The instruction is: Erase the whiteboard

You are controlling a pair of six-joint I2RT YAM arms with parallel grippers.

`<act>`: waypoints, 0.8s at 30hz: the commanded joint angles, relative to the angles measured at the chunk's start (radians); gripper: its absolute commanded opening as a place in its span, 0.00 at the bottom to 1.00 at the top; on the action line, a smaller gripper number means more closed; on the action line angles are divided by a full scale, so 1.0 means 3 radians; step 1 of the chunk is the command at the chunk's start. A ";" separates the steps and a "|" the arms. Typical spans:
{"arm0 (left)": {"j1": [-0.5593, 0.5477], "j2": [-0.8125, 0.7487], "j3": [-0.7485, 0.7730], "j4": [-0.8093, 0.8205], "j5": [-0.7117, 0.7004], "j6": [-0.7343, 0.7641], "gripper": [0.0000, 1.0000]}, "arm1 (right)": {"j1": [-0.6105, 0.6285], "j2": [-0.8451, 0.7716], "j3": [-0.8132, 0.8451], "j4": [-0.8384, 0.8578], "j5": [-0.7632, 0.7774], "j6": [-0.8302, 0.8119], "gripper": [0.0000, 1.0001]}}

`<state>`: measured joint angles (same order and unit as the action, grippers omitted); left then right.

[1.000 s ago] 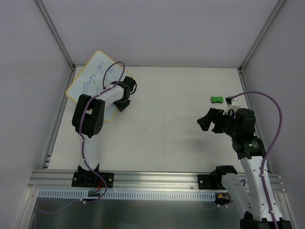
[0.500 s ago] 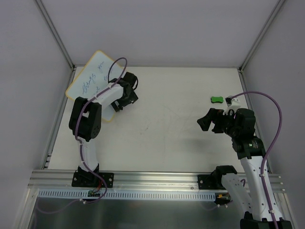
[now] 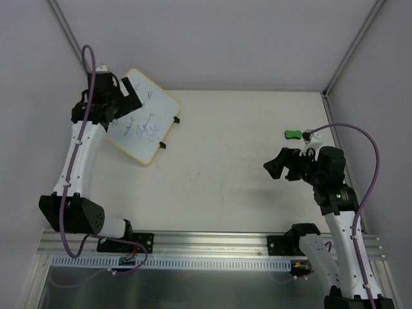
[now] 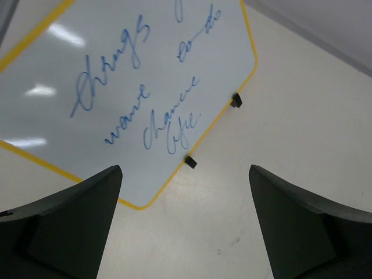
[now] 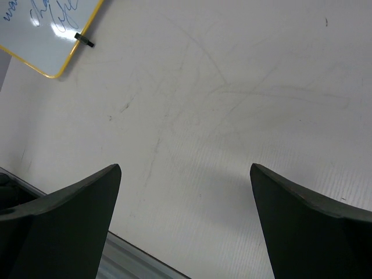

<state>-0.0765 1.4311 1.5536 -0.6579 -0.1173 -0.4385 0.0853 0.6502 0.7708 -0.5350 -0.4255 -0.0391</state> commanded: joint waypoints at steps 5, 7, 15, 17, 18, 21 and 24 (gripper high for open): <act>0.1051 -0.0551 -0.0734 0.0264 0.1182 0.0597 0.92 | 0.0017 0.0098 0.0079 0.0101 -0.0304 -0.0074 0.99; 0.1342 -0.0628 -0.0878 0.0387 0.1270 0.0603 0.91 | 0.0017 0.0108 0.0090 0.0106 -0.0345 -0.0084 0.99; 0.2182 -0.0547 -0.1425 0.1180 0.2139 0.0321 0.89 | 0.0033 0.0190 0.0105 0.0142 -0.0616 -0.0089 0.99; 0.2208 -0.0460 -0.1441 0.1323 0.2302 0.0357 0.90 | 0.0043 0.0195 0.0110 0.0147 -0.0652 -0.0120 0.99; 0.2213 -0.0429 -0.1456 0.1374 0.2344 0.0398 0.90 | 0.0043 0.0190 0.0115 0.0147 -0.0657 -0.0120 0.99; 0.2254 -0.0302 -0.1507 0.1523 0.2421 0.0469 0.90 | 0.0048 0.0159 0.0095 0.0147 -0.0683 -0.0156 0.99; 0.2366 -0.0184 -0.1584 0.1691 0.2584 0.0510 0.89 | 0.0058 0.0118 0.0074 0.0142 -0.0714 -0.0176 0.99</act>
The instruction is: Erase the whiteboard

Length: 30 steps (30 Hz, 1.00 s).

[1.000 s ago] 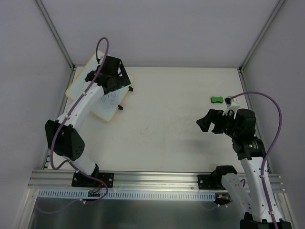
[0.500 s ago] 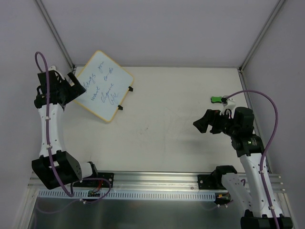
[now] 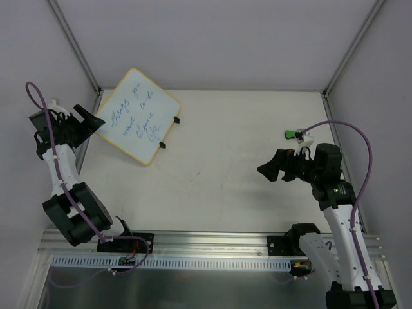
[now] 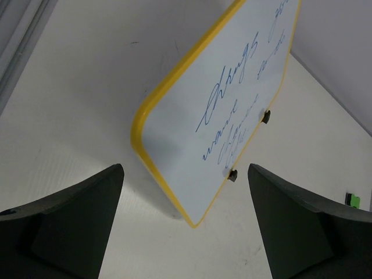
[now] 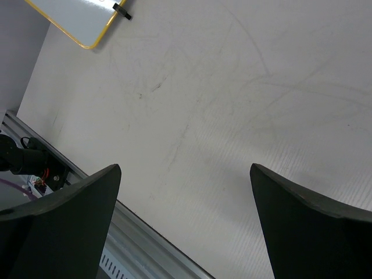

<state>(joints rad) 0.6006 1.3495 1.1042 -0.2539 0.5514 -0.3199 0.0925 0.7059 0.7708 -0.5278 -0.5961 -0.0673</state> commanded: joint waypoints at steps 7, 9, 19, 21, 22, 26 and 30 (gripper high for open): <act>0.0202 0.0405 -0.0045 0.0539 0.0733 0.0284 0.88 | 0.0034 -0.0149 0.0003 0.0113 -0.0202 -0.0118 0.99; 0.0202 0.0472 -0.0020 0.0565 0.0805 0.0340 0.87 | 0.0034 -0.0144 -0.0007 0.0118 -0.0207 -0.0123 0.99; 0.0202 0.0732 0.0042 0.0662 0.1209 0.0514 0.64 | 0.0034 -0.0124 0.0003 0.0118 -0.0191 -0.0179 0.99; 0.0202 0.0773 0.0052 0.0683 0.1255 0.0545 0.58 | 0.0034 -0.0114 0.0008 0.0113 -0.0197 -0.0180 0.99; 0.0197 0.0794 0.0062 0.0688 0.1281 0.0560 0.57 | 0.0034 -0.0103 0.0018 0.0113 -0.0202 -0.0180 0.99; 0.0202 0.0891 0.0108 0.0708 0.1337 0.0611 0.56 | 0.0034 -0.0078 0.0013 0.0113 -0.0212 -0.0174 0.99; 0.0202 0.0973 0.0159 0.0749 0.1450 0.0601 0.52 | 0.0034 -0.0073 0.0008 0.0118 -0.0232 -0.0169 0.99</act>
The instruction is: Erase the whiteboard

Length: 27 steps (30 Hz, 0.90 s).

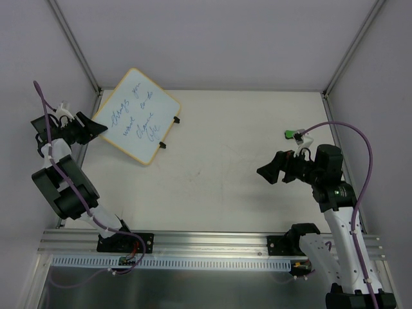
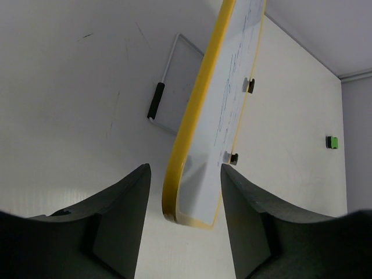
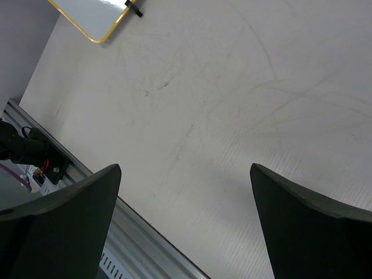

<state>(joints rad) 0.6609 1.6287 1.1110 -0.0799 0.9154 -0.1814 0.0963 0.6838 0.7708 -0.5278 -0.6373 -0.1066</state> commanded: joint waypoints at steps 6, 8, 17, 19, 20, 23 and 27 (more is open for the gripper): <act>0.0001 0.0170 0.0228 0.0241 0.0400 0.0083 0.31 | 0.0022 -0.0004 0.0003 0.0113 -0.0110 -0.0028 0.99; 0.0001 0.0206 0.0239 0.0251 0.0446 0.0078 0.26 | 0.0022 0.0001 -0.0002 0.0108 -0.0120 -0.0023 0.99; 0.0001 0.0032 0.0224 0.0532 0.0681 -0.0034 0.00 | 0.0022 0.0068 0.0028 0.0108 -0.0172 -0.0008 0.99; 0.0001 -0.0029 0.0163 0.0766 0.0687 -0.0192 0.00 | 0.0022 0.0103 0.0059 0.0113 -0.0202 -0.0013 0.99; 0.0001 -0.0065 0.0112 0.0914 0.0712 -0.0279 0.00 | 0.0022 0.0114 0.0064 0.0108 -0.0207 -0.0008 0.99; 0.0001 -0.0238 -0.0108 0.1615 0.0672 -0.0703 0.00 | 0.0022 0.0134 0.0095 0.0108 -0.0238 0.0003 0.99; 0.0001 -0.0366 -0.0318 0.2316 0.0570 -0.1250 0.00 | 0.0022 0.0129 0.0100 0.0103 -0.0248 -0.0002 0.99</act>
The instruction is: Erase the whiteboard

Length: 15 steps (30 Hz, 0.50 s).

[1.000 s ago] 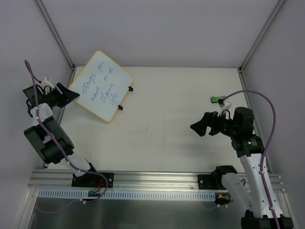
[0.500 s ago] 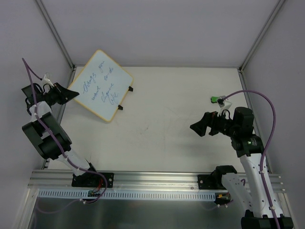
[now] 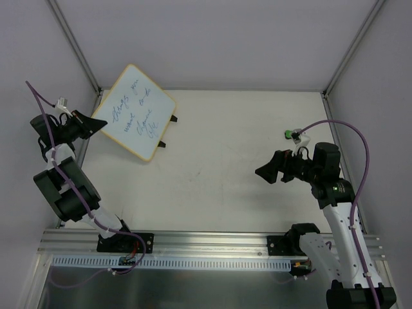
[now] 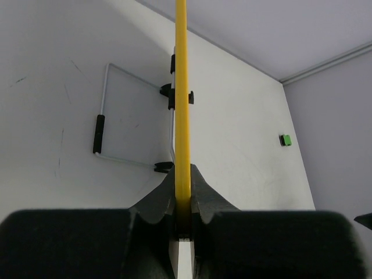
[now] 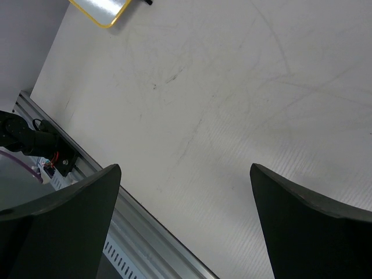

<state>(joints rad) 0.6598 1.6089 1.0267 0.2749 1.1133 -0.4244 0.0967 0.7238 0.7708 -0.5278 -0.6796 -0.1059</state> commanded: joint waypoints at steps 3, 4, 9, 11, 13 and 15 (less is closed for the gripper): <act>0.0005 -0.0377 -0.0073 0.1502 -0.0193 -0.0711 0.00 | 0.0020 -0.0020 0.0095 0.0103 -0.0067 -0.0005 0.99; 0.0005 -0.0388 -0.0073 0.1583 -0.0203 -0.0783 0.00 | 0.0020 -0.0015 0.0095 0.0103 -0.0056 -0.0005 0.99; 0.0005 -0.0367 -0.0017 0.2124 -0.0265 -0.1344 0.00 | 0.0020 -0.0005 0.0130 0.0108 0.0056 -0.0020 0.99; 0.0000 -0.0342 -0.0012 0.2320 -0.0249 -0.1560 0.00 | 0.0020 0.0021 0.0141 0.0113 0.0092 -0.0026 0.99; -0.0016 -0.0352 -0.0017 0.2498 -0.0239 -0.1826 0.00 | 0.0020 0.0041 0.0197 0.0108 0.0204 -0.0015 0.99; -0.0112 -0.0413 -0.0022 0.2515 -0.0219 -0.1929 0.00 | 0.0020 0.0072 0.0243 0.0108 0.0438 0.0010 0.99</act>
<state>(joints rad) 0.6571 1.5700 0.9825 0.7727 1.0138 -0.8455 0.0971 0.7353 0.7837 -0.5285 -0.6292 -0.1055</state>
